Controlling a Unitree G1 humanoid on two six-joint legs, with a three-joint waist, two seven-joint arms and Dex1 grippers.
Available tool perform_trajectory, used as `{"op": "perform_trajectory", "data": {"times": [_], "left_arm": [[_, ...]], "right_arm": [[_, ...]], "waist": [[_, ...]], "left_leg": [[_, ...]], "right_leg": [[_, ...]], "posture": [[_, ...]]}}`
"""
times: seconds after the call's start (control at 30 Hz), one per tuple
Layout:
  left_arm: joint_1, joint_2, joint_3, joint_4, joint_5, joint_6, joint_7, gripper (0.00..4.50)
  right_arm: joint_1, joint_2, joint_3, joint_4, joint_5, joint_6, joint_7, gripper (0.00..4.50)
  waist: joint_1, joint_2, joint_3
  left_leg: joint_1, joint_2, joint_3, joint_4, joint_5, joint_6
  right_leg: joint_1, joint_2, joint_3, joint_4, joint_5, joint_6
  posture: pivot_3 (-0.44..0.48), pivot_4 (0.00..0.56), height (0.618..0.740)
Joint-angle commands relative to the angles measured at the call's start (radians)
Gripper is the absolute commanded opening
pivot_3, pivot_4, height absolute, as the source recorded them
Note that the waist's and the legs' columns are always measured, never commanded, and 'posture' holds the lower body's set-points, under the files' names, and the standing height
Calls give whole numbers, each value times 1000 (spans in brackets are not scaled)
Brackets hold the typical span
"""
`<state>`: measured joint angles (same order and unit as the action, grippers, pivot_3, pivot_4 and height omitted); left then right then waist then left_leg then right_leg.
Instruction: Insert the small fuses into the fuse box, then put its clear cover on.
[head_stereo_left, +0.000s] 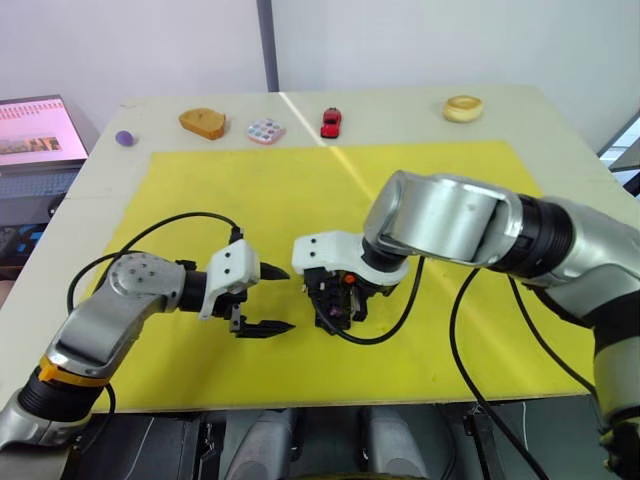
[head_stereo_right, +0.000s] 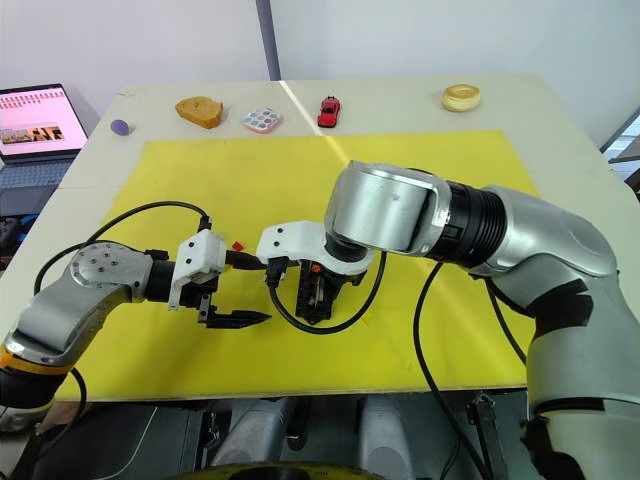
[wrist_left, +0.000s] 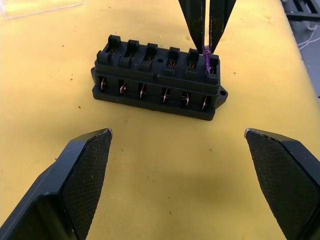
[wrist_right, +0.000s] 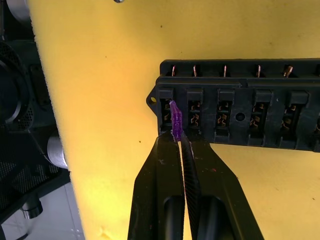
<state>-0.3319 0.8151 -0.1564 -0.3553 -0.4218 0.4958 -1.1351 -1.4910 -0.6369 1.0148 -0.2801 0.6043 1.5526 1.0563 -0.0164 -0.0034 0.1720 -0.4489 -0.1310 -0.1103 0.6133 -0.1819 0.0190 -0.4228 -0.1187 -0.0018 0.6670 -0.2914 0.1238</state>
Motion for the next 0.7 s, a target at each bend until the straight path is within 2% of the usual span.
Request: {"op": "perform_trajectory", "data": {"times": [0.03,0.7], "left_arm": [[-28,-6,5,-1,8,-11,1,4456],[-18,-12,14,-5,9,-1,16,4456]], "right_arm": [[-55,-12,-1,-23,-3,-27,26,0],[-50,4,34,-22,-24,-41,29,0]], "waist": [[0,0,0],[-1,0,0]], "left_leg": [[0,0,0,0,0,0],[0,0,0,0,0,0]], "right_leg": [[0,0,0,0,0,0],[0,0,0,1,0,0]], "posture": [[0,150,740],[0,150,740]]}}
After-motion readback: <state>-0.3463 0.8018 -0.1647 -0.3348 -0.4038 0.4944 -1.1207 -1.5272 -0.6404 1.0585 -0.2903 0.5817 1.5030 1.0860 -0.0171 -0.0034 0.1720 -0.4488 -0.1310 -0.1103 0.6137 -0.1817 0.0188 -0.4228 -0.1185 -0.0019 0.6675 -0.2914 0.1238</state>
